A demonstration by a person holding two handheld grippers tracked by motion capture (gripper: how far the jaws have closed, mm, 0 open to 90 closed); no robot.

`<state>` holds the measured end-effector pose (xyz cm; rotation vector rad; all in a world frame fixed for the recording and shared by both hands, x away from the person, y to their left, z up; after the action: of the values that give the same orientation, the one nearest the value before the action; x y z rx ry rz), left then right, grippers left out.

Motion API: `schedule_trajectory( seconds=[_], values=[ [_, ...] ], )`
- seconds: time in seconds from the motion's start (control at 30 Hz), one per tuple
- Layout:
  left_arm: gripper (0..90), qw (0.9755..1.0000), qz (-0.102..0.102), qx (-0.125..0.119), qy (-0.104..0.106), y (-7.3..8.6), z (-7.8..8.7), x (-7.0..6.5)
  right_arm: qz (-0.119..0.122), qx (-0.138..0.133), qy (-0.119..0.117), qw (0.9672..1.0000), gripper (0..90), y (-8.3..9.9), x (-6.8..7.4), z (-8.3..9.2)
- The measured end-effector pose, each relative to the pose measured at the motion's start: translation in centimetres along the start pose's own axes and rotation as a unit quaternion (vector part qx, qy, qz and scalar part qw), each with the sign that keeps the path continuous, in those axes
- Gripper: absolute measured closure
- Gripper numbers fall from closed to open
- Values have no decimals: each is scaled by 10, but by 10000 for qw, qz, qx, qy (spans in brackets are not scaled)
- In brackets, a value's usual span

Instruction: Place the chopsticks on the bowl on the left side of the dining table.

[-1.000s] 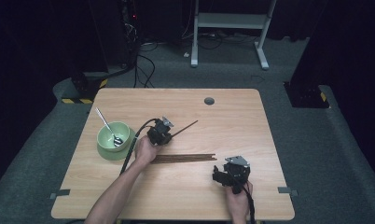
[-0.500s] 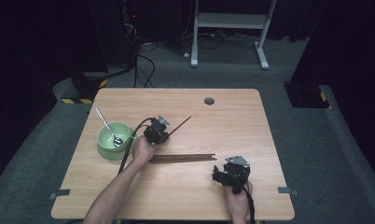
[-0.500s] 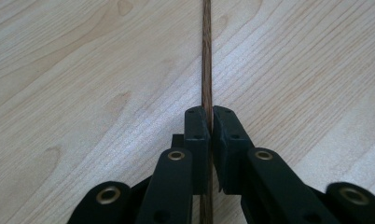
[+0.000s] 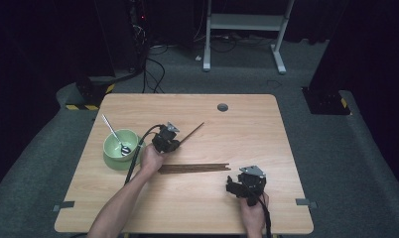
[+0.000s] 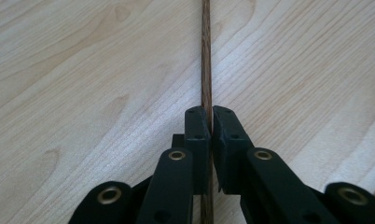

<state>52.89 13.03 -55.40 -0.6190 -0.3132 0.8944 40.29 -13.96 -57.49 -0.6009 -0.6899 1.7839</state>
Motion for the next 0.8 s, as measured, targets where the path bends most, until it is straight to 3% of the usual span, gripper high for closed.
schedule_trajectory(
  seconds=[0.23,0.4,0.8],
  values=[
    [849,9996,-156,-193,108,-9,18,-9,20,-7,1,10000,136,0,0,0],
    [848,9995,-137,-199,186,-8,24,-11,21,-8,0,10000,136,0,0,0],
    [847,9988,172,-282,357,1,43,-2,1,-2,0,10000,136,0,0,0]
  ],
)
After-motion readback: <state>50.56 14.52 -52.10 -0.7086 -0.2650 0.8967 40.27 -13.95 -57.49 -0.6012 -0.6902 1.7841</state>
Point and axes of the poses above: each handheld gripper's, and its own axes: z roughly backward along the jaws, y roughly out of its underside, x roughly to its left, the point moved 7 cm from there along -z, roughly forward along the jaws, and after that the axes turned 4 degrees about z, right-handed, at the moved point
